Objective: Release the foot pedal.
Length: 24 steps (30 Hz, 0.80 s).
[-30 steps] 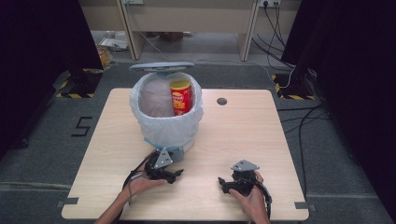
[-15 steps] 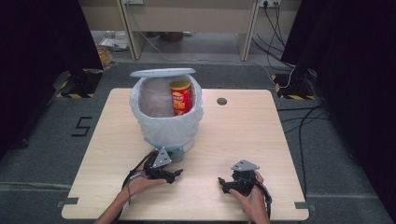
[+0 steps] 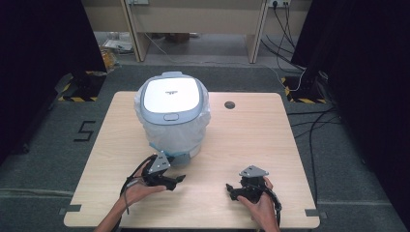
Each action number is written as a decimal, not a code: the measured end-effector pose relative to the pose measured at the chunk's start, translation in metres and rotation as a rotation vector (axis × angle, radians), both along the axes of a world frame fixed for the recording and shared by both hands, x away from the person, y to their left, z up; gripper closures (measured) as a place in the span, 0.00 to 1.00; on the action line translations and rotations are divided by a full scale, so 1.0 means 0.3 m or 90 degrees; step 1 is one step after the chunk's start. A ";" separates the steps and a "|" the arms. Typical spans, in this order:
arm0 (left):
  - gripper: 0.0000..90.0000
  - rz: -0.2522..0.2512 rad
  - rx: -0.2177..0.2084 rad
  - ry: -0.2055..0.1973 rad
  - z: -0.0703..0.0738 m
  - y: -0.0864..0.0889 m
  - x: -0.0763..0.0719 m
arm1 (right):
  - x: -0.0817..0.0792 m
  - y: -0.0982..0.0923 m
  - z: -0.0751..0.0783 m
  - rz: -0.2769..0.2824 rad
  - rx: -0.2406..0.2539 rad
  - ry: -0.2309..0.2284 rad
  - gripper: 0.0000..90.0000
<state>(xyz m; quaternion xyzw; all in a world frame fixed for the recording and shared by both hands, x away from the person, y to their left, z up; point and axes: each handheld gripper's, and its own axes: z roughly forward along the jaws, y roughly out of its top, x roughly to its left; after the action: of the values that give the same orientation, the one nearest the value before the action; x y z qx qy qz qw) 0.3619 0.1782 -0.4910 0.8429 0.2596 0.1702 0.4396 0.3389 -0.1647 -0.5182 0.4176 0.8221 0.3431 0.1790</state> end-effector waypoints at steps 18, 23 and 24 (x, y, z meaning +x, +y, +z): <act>0.22 0.024 -0.024 0.002 0.024 0.078 -0.019 | 0.001 -0.001 0.000 0.003 -0.001 -0.001 0.11; 0.22 0.028 -0.020 0.005 0.021 0.096 -0.022 | 0.001 -0.001 0.000 0.003 -0.001 -0.001 0.11; 0.22 0.030 -0.020 0.005 0.020 0.099 -0.023 | 0.001 0.000 0.000 0.002 -0.001 -0.001 0.11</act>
<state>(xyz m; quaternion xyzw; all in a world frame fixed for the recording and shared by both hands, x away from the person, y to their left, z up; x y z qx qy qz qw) 0.3549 0.2081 -0.4851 0.8300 0.2839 0.1730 0.4479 0.3391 -0.1648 -0.5182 0.4161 0.8228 0.3432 0.1791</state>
